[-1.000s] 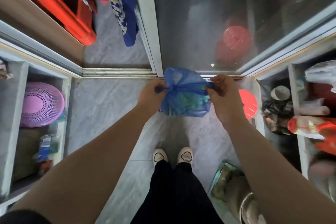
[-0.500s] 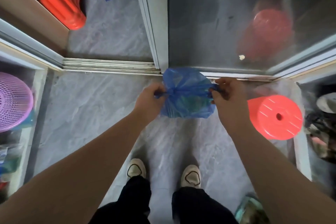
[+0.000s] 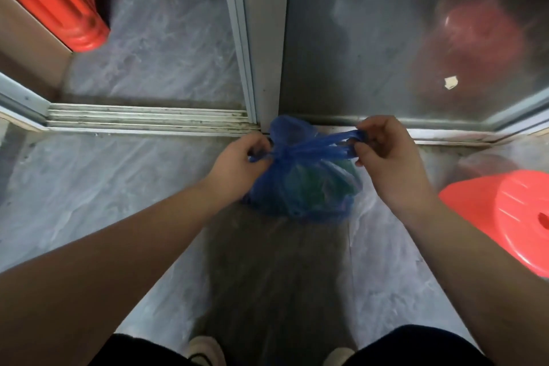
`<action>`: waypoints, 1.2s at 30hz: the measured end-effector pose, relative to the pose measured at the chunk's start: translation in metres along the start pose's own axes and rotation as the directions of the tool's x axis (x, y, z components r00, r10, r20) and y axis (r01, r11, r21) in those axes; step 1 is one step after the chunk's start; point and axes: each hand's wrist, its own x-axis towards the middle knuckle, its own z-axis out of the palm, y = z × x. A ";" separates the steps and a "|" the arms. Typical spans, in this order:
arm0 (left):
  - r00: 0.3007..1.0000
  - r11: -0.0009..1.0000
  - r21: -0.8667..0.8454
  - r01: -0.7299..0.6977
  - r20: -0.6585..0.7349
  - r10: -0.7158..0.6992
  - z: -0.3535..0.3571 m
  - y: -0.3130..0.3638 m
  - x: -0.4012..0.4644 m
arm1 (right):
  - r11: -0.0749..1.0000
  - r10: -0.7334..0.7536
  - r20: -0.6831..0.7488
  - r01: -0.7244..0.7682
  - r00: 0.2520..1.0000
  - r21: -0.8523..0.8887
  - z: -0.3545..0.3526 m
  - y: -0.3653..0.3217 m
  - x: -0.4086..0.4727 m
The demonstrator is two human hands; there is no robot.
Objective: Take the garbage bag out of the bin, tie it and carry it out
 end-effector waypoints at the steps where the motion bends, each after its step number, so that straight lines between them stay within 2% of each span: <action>1: 1.000 1.000 0.003 -0.004 0.003 0.004 0.001 -0.006 0.005 | 1.000 0.007 0.000 -0.007 1.000 -0.002 0.002 0.006 0.005; 4: 1.000 1.000 -0.031 -0.004 0.006 0.004 0.003 -0.016 0.015 | 0.999 0.041 0.001 -0.041 0.999 -0.011 0.005 0.022 0.014; 9: 0.997 0.990 -0.117 0.072 -0.029 -0.076 0.004 -0.027 0.030 | 0.985 0.147 0.047 -0.142 0.988 -0.099 0.013 0.054 0.023; 17: 0.992 0.992 0.103 0.074 0.099 -0.084 0.021 -0.049 0.049 | 0.912 0.235 0.062 -0.197 0.970 -0.361 0.019 0.092 0.041; 20: 0.990 0.990 0.126 0.055 0.125 -0.071 0.019 -0.053 0.047 | 0.874 0.273 0.052 -0.225 0.961 -0.430 0.020 0.102 0.041; 28: 0.992 0.983 0.177 0.047 0.105 -0.066 0.011 -0.027 0.040 | 0.899 0.244 0.074 -0.197 0.967 -0.390 0.011 0.081 0.036; 32: 0.990 0.990 0.035 0.137 0.042 -0.138 -0.006 0.011 0.007 | 0.930 0.302 0.066 -0.279 0.951 -0.241 0.000 0.037 0.013; 36: 0.954 0.956 -0.084 0.281 0.133 -0.269 -0.039 0.077 -0.034 | 0.920 0.369 0.084 -0.351 0.926 -0.177 -0.021 -0.033 -0.021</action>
